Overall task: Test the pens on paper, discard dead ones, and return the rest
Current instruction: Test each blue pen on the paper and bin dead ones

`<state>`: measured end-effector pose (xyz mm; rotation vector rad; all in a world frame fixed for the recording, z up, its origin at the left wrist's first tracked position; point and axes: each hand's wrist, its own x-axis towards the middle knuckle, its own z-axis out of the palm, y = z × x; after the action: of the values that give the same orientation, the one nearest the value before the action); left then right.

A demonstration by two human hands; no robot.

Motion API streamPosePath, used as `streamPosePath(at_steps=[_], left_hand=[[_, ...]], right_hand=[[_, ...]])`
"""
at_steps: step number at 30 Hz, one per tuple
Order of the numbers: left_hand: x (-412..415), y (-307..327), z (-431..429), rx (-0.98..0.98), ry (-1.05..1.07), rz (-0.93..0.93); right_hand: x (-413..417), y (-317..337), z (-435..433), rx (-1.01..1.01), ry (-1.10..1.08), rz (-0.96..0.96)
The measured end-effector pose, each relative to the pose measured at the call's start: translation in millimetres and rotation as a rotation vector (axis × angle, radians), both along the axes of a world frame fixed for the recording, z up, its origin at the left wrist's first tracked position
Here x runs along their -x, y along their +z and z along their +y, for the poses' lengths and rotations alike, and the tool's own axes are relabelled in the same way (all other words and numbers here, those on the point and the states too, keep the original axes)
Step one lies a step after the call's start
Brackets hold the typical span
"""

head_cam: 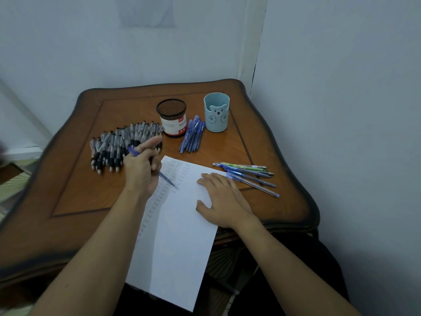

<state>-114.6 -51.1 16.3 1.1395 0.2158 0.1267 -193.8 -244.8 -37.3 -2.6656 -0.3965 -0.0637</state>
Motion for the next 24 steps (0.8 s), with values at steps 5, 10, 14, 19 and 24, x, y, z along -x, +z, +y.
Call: streamPosePath(at_steps=[5, 10, 14, 19, 24], left_hand=[[2, -14, 6, 0.096, -0.089, -0.028], [9, -25, 2, -0.281, -0.125, -0.027], [14, -38, 13, -0.715, -0.219, -0.103], [18, -39, 11, -0.715, -0.170, -0.045], [21, -40, 8, -0.795, -0.129, -0.088]], right_hand=[[0, 1, 0, -0.006, 0.001, 0.007], [0, 1, 0, -0.001, 0.001, 0.012], [-1, 2, 0, -0.001, 0.002, 0.006], [0, 2, 0, 0.002, 0.003, 0.011], [0, 1, 0, 0.011, 0.006, 0.018]])
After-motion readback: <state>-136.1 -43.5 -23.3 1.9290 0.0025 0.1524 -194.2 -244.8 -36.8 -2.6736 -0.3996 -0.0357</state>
